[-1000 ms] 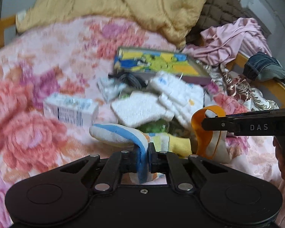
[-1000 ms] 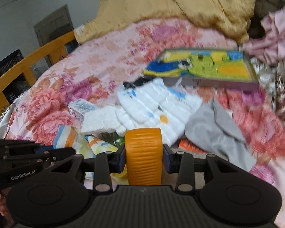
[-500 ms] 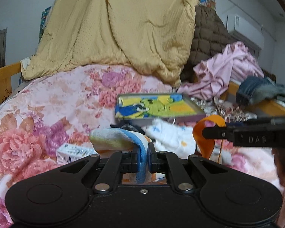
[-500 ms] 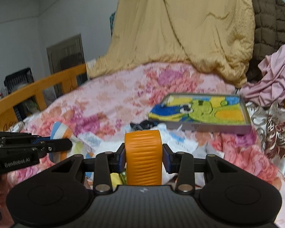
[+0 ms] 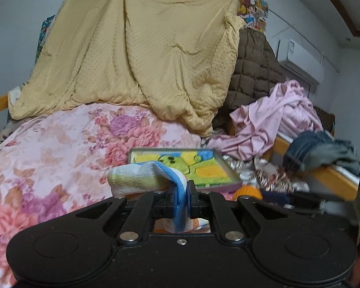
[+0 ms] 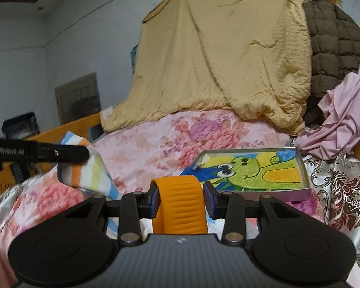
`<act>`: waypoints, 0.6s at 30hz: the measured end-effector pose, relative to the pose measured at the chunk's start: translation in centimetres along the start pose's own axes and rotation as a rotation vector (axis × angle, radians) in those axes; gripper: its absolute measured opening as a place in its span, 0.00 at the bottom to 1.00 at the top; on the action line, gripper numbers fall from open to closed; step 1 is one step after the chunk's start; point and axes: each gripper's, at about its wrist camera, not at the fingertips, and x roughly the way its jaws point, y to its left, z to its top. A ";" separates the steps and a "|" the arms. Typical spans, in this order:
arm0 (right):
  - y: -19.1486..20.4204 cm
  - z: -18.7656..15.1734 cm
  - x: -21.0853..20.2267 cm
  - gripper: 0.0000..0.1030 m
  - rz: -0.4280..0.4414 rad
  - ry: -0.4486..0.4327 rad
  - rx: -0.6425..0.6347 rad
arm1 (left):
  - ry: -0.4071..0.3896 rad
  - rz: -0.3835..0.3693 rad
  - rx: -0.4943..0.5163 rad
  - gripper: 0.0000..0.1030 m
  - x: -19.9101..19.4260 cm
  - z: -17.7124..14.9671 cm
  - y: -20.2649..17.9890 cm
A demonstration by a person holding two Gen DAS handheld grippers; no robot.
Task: Organize soft objects
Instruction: 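Carry the striped towel with the left tool while the right carries the band to the tray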
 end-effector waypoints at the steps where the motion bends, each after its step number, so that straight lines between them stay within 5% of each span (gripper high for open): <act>1: -0.5 0.3 0.5 0.40 -0.006 -0.009 0.008 | -0.002 -0.005 -0.014 0.07 0.5 0.7 0.1; 18: -8.8 4.2 12.6 0.40 -0.096 -0.066 0.160 | 0.006 0.003 -0.011 0.07 15.5 8.1 1.2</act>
